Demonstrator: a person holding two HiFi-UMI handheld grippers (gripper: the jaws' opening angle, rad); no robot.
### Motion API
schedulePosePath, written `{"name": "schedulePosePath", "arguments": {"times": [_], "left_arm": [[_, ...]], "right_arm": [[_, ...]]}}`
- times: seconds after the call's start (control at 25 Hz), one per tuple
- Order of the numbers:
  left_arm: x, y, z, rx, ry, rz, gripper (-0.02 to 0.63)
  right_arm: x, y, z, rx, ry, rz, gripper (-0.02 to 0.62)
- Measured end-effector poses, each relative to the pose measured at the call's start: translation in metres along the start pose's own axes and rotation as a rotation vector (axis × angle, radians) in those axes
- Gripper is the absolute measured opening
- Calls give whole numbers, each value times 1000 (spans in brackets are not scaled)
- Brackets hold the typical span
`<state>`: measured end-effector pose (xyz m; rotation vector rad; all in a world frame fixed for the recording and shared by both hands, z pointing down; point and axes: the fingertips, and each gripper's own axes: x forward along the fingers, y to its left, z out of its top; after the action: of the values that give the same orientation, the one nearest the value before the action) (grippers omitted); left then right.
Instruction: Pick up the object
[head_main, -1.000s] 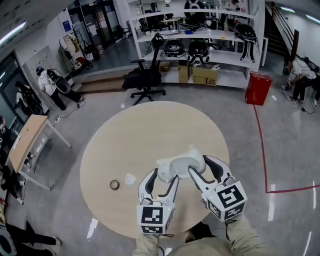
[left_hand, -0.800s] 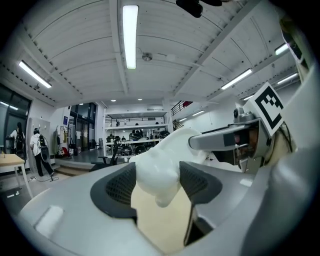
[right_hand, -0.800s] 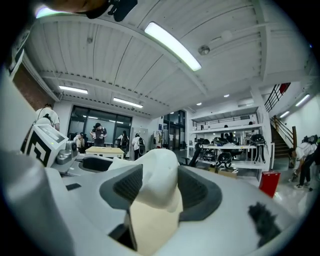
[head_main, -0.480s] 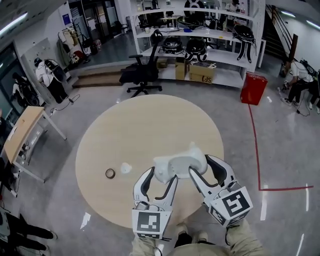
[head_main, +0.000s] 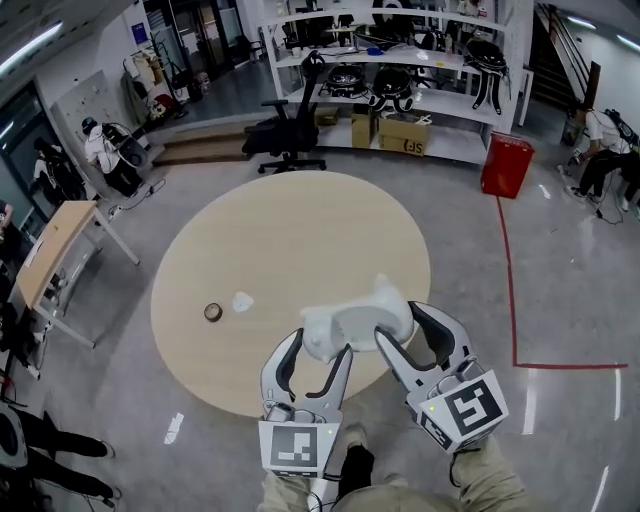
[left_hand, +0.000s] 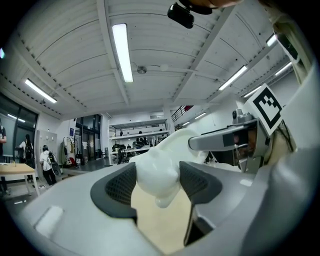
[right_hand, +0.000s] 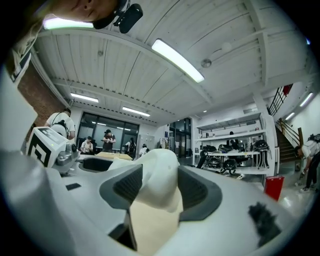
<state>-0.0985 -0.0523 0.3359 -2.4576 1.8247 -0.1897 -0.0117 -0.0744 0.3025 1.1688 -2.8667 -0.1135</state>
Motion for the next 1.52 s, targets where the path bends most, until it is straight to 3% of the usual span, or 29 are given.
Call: {"name": "schedulePosePath", "arguments": {"times": [0.32, 0.56, 0.96, 1.52], "left_arm": [[-70, -88, 22, 31, -5, 22, 281], [-103, -123, 41, 48, -20, 27, 281], [-125, -128, 64, 108, -48, 37, 281], [-126, -103, 73, 112, -80, 30, 281]], "right_arm": [[-111, 17, 10, 18, -31, 10, 225], [-160, 27, 27, 15, -73, 19, 227], [-177, 38, 45, 31, -98, 9, 227], [-158, 50, 60, -4, -117, -2, 227]]}}
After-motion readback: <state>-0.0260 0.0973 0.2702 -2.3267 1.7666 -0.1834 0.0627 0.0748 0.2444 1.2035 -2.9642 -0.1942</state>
